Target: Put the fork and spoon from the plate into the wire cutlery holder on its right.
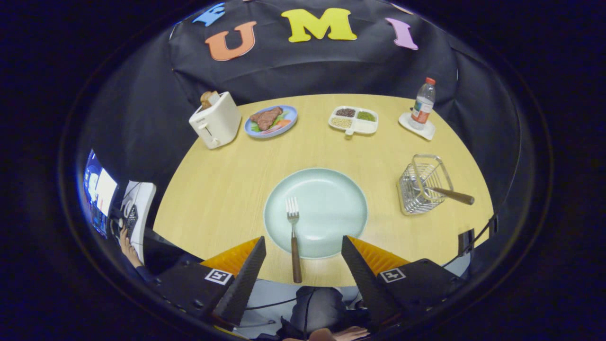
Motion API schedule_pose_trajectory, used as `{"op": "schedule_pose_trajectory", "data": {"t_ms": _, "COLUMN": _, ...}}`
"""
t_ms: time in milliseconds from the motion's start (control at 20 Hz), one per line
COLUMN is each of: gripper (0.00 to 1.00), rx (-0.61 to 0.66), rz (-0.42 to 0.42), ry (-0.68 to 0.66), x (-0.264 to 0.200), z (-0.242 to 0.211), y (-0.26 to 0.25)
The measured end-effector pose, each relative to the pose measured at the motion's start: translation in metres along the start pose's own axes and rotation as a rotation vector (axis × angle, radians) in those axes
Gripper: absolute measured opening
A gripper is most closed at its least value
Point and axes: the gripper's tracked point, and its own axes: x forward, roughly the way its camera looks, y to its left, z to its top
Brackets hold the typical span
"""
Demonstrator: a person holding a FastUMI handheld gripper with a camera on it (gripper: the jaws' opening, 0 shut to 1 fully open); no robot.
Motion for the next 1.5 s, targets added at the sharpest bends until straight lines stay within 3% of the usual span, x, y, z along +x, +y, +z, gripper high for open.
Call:
{"op": "schedule_pose_trajectory", "data": {"t_ms": 300, "gripper": 0.95, "rx": 0.004, "rz": -0.009, "ry": 0.066, "x": 0.048, "z": -0.006, "y": 0.004}}
{"op": "schedule_pose_trajectory", "data": {"t_ms": 550, "gripper": 0.94, "rx": -0.065, "rz": -0.030, "ry": 0.101, "x": 0.074, "z": -0.018, "y": 0.007}}
{"op": "schedule_pose_trajectory", "data": {"t_ms": 600, "gripper": 0.83, "rx": -0.069, "rz": -0.027, "ry": 0.109, "x": 0.078, "z": -0.020, "y": 0.008}}
{"op": "schedule_pose_trajectory", "data": {"t_ms": 750, "gripper": 0.75, "rx": -0.074, "rz": -0.029, "ry": 0.122, "x": 0.086, "z": -0.022, "y": 0.005}}
{"op": "schedule_pose_trajectory", "data": {"t_ms": 950, "gripper": 0.51, "rx": -0.061, "rz": -0.038, "ry": 0.149, "x": 0.101, "z": -0.029, "y": 0.000}}
{"op": "schedule_pose_trajectory", "data": {"t_ms": 1000, "gripper": 0.38, "rx": -0.053, "rz": -0.035, "ry": 0.159, "x": 0.106, "z": -0.031, "y": 0.001}}
{"op": "schedule_pose_trajectory", "data": {"t_ms": 1050, "gripper": 0.35, "rx": -0.032, "rz": -0.043, "ry": 0.173, "x": 0.107, "z": -0.033, "y": -0.002}}
{"op": "schedule_pose_trajectory", "data": {"t_ms": 1100, "gripper": 0.16, "rx": -0.018, "rz": -0.037, "ry": 0.177, "x": 0.113, "z": -0.033, "y": -0.002}}
{"op": "schedule_pose_trajectory", "data": {"t_ms": 1200, "gripper": 0.15, "rx": -0.003, "rz": -0.037, "ry": 0.189, "x": 0.108, "z": -0.030, "y": -0.004}}
{"op": "schedule_pose_trajectory", "data": {"t_ms": 1250, "gripper": 0.04, "rx": 0.002, "rz": -0.029, "ry": 0.192, "x": 0.108, "z": -0.032, "y": -0.005}}
{"op": "schedule_pose_trajectory", "data": {"t_ms": 1500, "gripper": 0.03, "rx": -0.002, "rz": -0.011, "ry": 0.200, "x": 0.090, "z": -0.032, "y": -0.008}}
